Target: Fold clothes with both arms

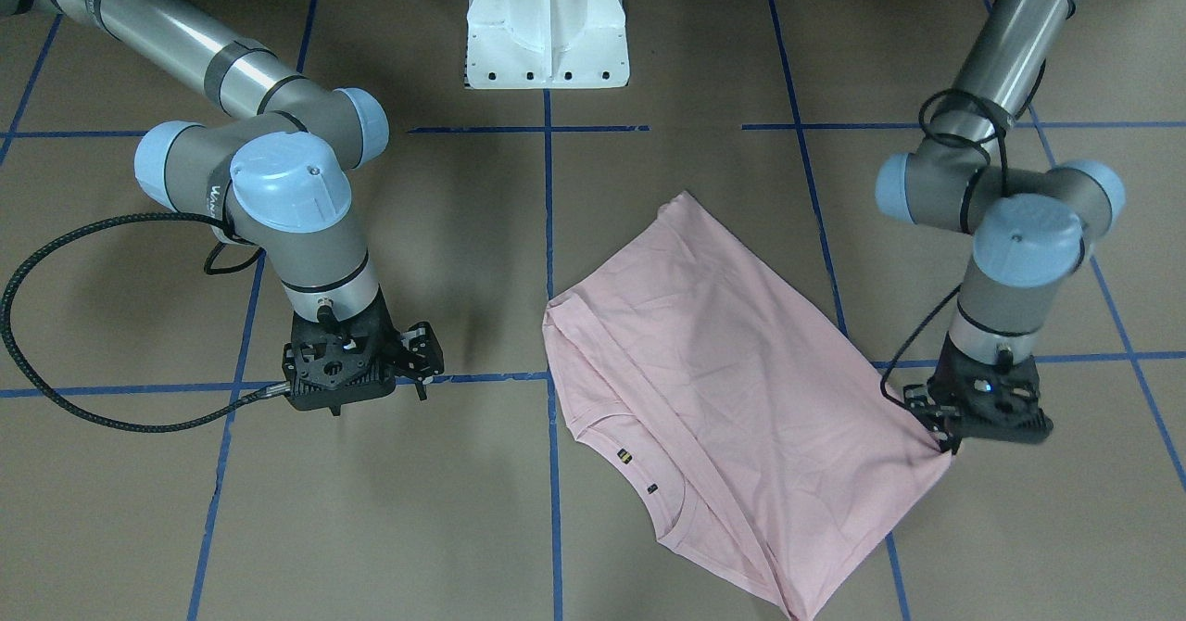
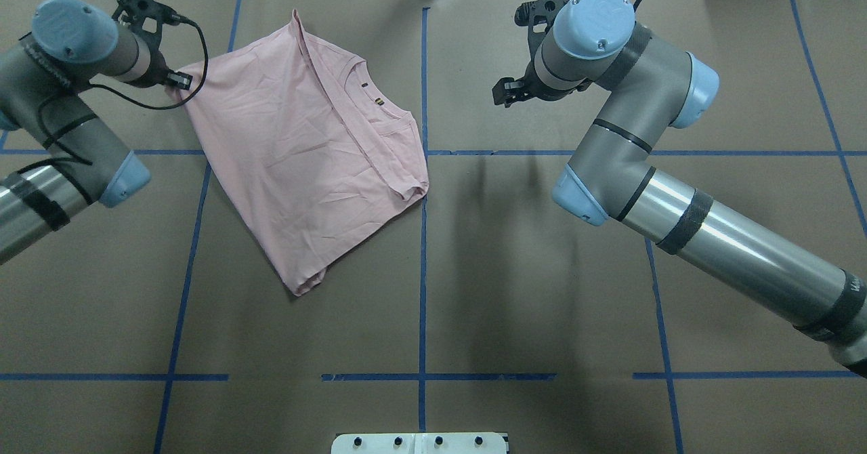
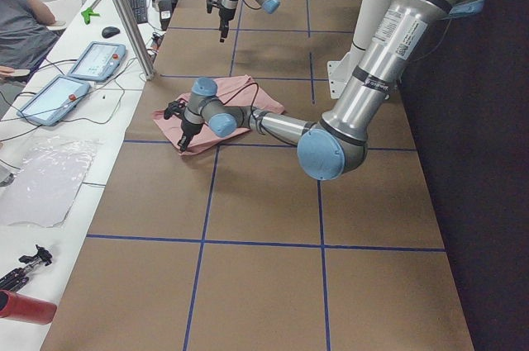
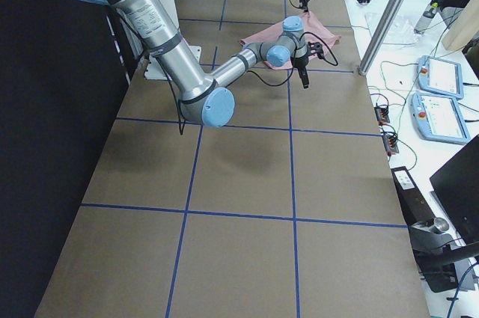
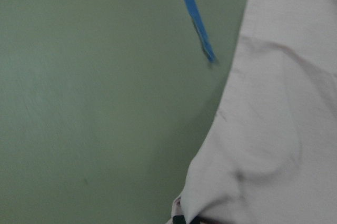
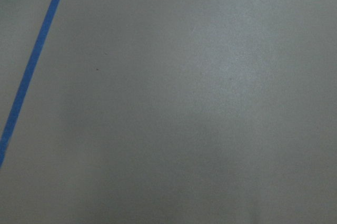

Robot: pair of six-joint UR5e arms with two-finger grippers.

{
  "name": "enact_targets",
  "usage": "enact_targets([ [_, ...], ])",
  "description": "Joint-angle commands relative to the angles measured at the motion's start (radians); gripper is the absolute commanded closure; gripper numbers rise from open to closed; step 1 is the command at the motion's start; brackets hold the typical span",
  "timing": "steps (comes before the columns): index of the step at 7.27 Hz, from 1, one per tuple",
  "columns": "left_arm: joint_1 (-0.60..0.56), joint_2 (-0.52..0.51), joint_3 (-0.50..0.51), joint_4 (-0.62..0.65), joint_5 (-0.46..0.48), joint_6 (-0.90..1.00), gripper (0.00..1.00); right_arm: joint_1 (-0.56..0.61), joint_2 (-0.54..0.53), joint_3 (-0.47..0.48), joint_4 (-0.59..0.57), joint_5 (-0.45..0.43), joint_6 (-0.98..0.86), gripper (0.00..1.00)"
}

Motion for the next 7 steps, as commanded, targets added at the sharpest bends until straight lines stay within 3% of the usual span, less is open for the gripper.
enact_targets([
  [1,-0.035,-0.163,0.282,-0.156,0.006,0.024,1.00,0.000,-0.001,0.000,0.000,0.001,0.000,0.00],
  [2,-0.044,-0.147,0.278,-0.184,0.010,0.026,0.89,0.000,0.001,0.002,0.000,0.003,0.008,0.00],
  [3,-0.044,-0.087,0.253,-0.229,0.010,0.026,0.01,-0.008,0.013,0.002,-0.002,0.004,0.037,0.00],
  [4,-0.075,-0.067,0.243,-0.248,0.000,0.058,0.00,-0.020,0.047,0.000,-0.003,0.004,0.125,0.00],
  [5,-0.154,-0.068,0.240,-0.244,-0.119,0.169,0.00,-0.062,0.106,-0.013,-0.018,-0.002,0.250,0.01],
  [6,-0.175,-0.044,0.204,-0.245,-0.155,0.188,0.00,-0.107,0.160,-0.041,-0.032,-0.009,0.350,0.08],
  [7,-0.173,-0.010,0.141,-0.239,-0.155,0.176,0.00,-0.162,0.238,-0.088,-0.058,-0.064,0.459,0.34],
])
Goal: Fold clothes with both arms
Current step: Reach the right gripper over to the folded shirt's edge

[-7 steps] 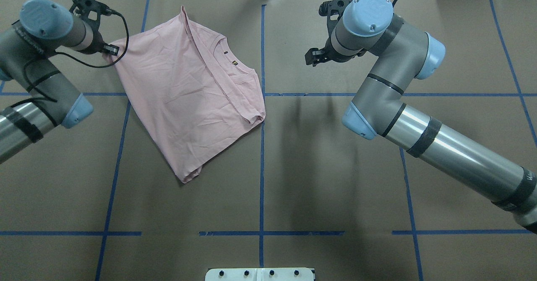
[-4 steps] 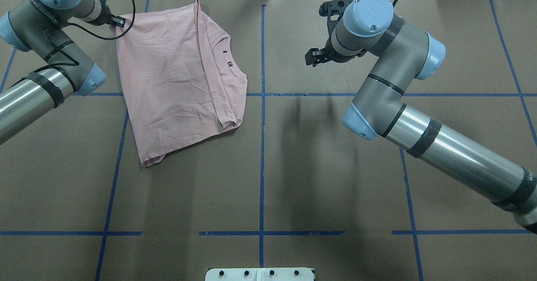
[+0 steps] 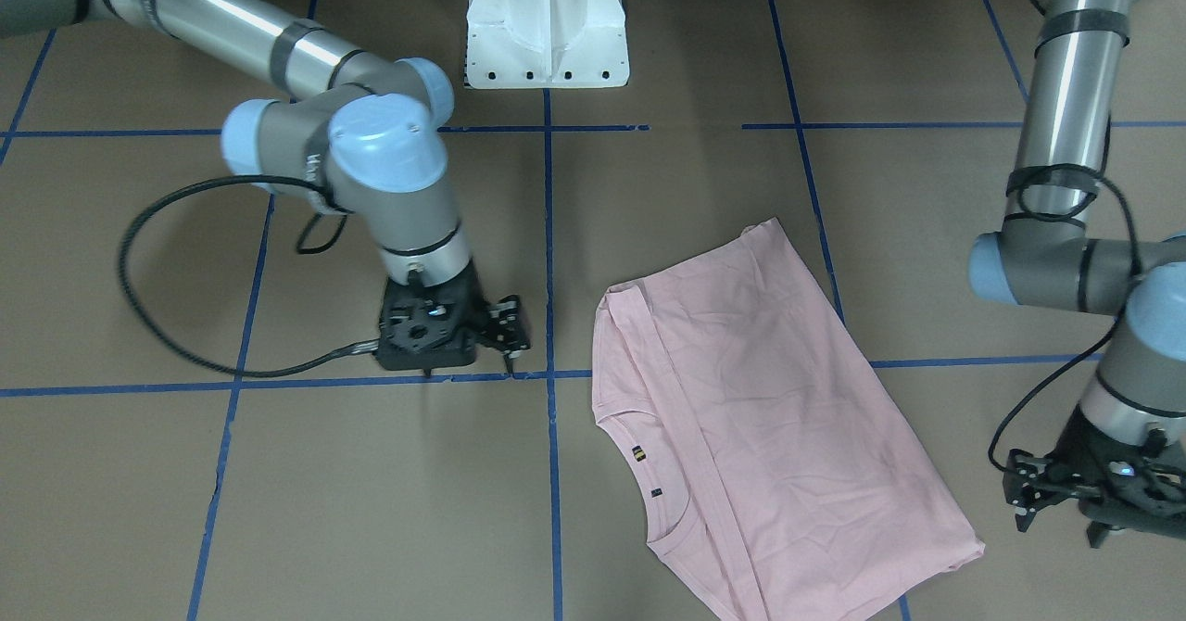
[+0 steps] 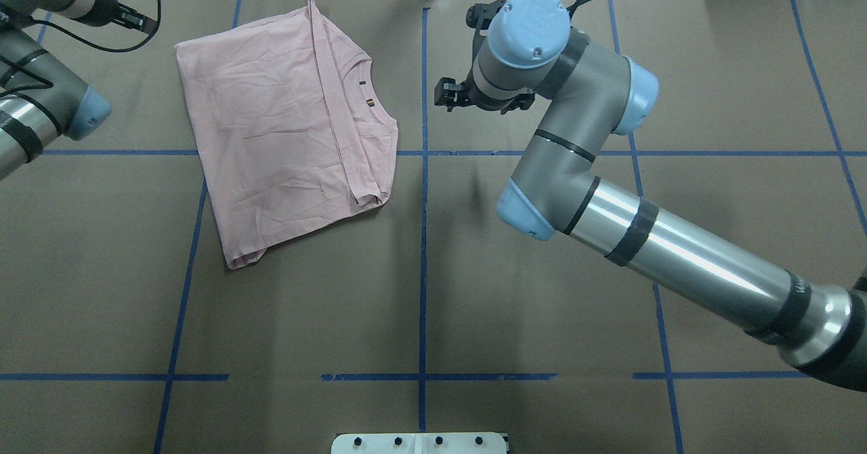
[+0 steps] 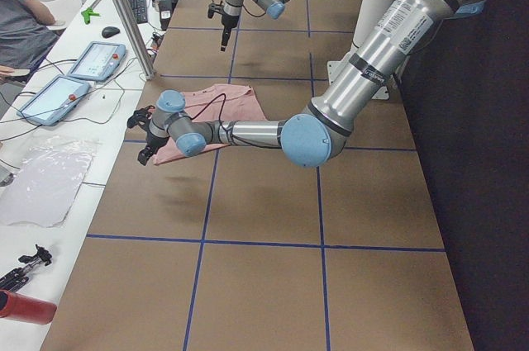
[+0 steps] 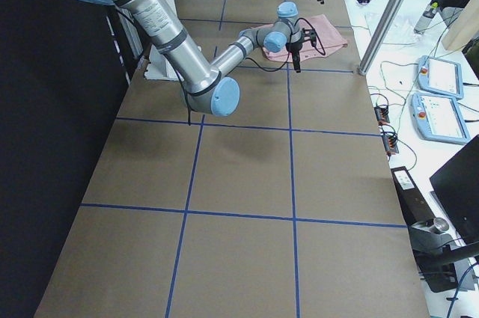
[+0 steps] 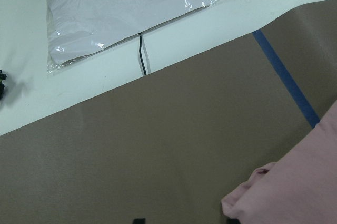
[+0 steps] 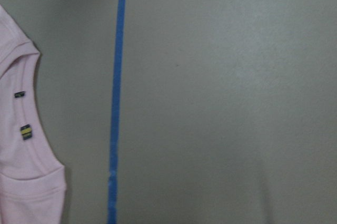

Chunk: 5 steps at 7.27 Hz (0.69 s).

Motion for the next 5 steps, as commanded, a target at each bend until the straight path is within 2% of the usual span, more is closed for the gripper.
enact_targets([
  [1,-0.014,0.051,-0.088,0.003,-0.027,0.011,0.00,-0.121,0.139,-0.107,-0.026,-0.092,0.225,0.35],
  [3,-0.011,0.051,-0.090,0.003,-0.026,0.010,0.00,-0.188,0.232,-0.227,-0.026,-0.161,0.257,0.33],
  [5,-0.010,0.050,-0.093,0.000,-0.027,0.010,0.00,-0.201,0.232,-0.260,-0.029,-0.189,0.204,0.34],
])
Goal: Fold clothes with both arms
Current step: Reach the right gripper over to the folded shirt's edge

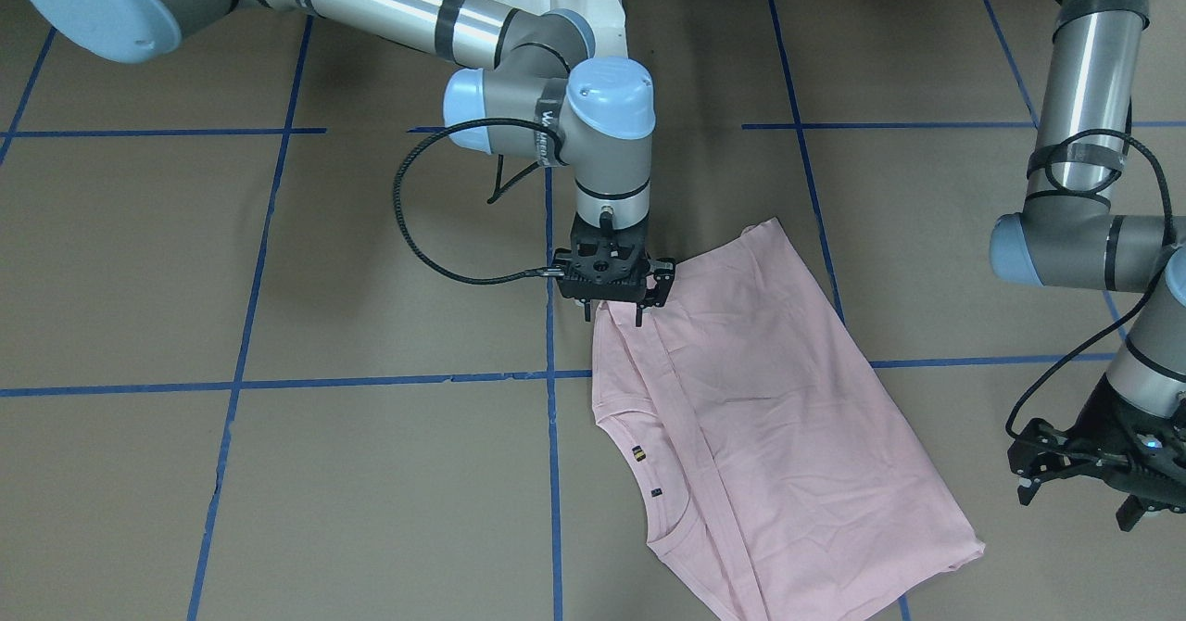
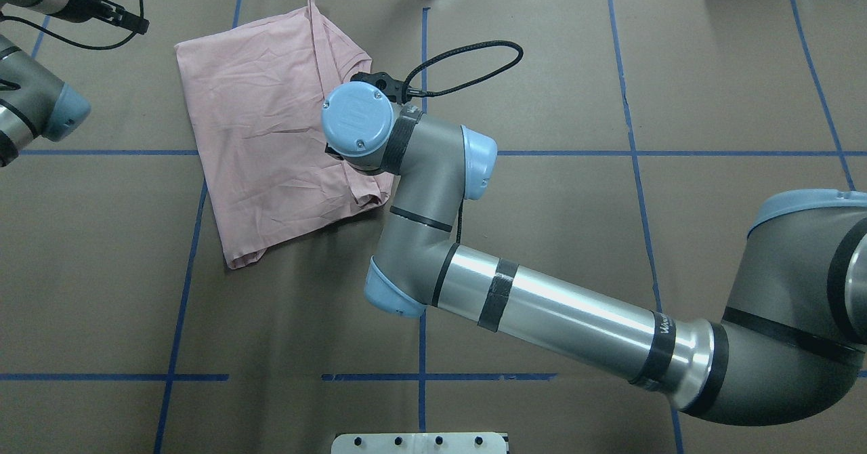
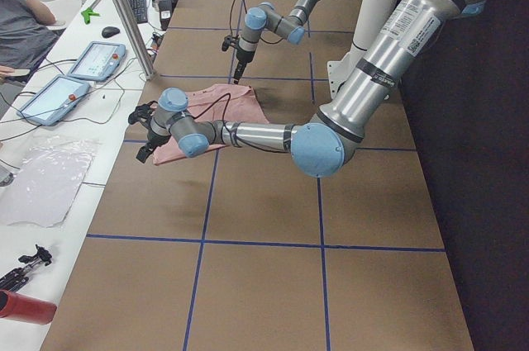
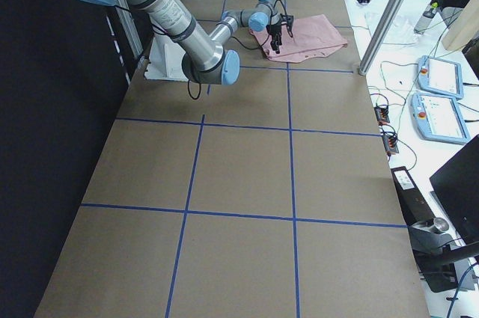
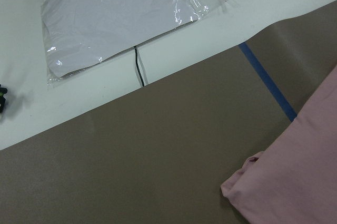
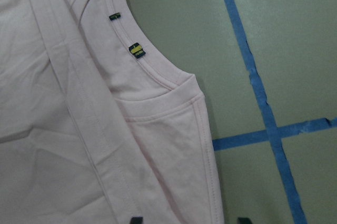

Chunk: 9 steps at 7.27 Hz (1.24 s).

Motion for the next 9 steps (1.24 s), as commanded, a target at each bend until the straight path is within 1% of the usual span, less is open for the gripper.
enact_targets([
  [1,0.001,0.006,-0.007,-0.003,-0.001,0.000,0.00,-0.010,0.007,-0.048,-0.002,-0.052,-0.063,0.40],
  [2,0.001,0.008,-0.009,-0.003,-0.001,0.000,0.00,-0.010,0.007,-0.062,-0.002,-0.054,-0.063,0.42],
  [6,0.001,0.011,-0.009,-0.003,0.001,0.000,0.00,-0.044,0.007,-0.061,-0.002,-0.054,-0.048,0.43],
  [7,0.001,0.011,-0.009,-0.005,0.001,0.000,0.00,-0.047,0.004,-0.061,-0.002,-0.054,-0.046,0.46],
  [8,0.001,0.011,-0.010,-0.005,0.001,0.000,0.00,-0.047,0.006,-0.061,-0.002,-0.054,-0.043,0.75],
  [9,0.001,0.012,-0.009,-0.005,0.001,0.000,0.00,-0.047,0.004,-0.061,-0.002,-0.055,-0.037,1.00],
])
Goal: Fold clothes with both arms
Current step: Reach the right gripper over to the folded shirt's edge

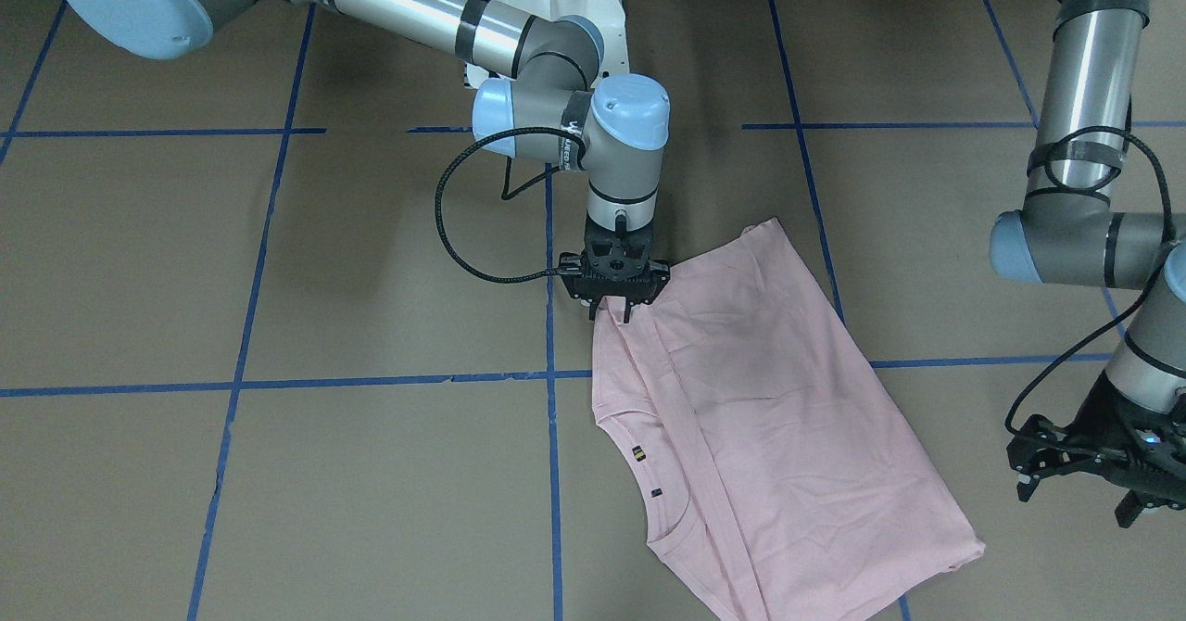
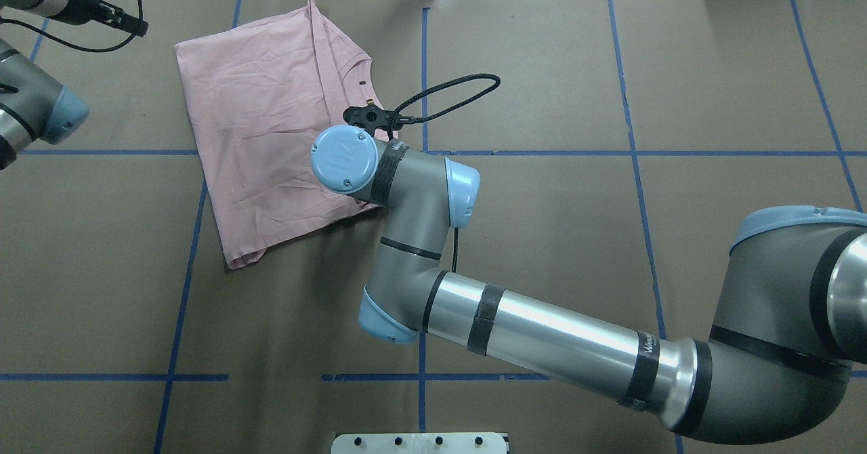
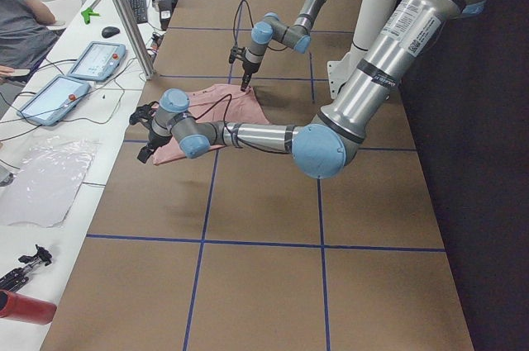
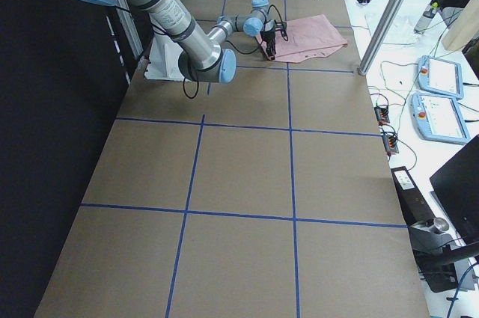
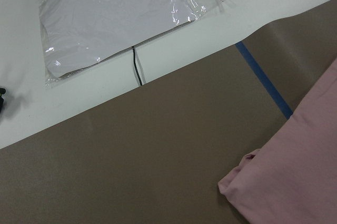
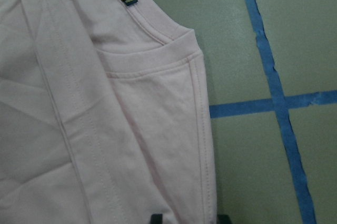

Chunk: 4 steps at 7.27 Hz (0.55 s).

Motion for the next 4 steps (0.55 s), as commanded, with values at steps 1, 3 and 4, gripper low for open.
enact_targets([
  [1,0.000,0.001,0.000,0.000,0.000,0.000,0.00,-0.001,-0.001,0.000,0.000,-0.001,0.005,1.00],
  [3,0.000,0.001,0.000,0.001,0.000,0.000,0.00,0.001,-0.003,0.005,-0.002,0.000,-0.006,1.00],
  [4,0.000,0.001,0.000,0.001,0.000,0.000,0.00,0.005,-0.004,0.039,-0.032,0.009,-0.015,1.00],
])
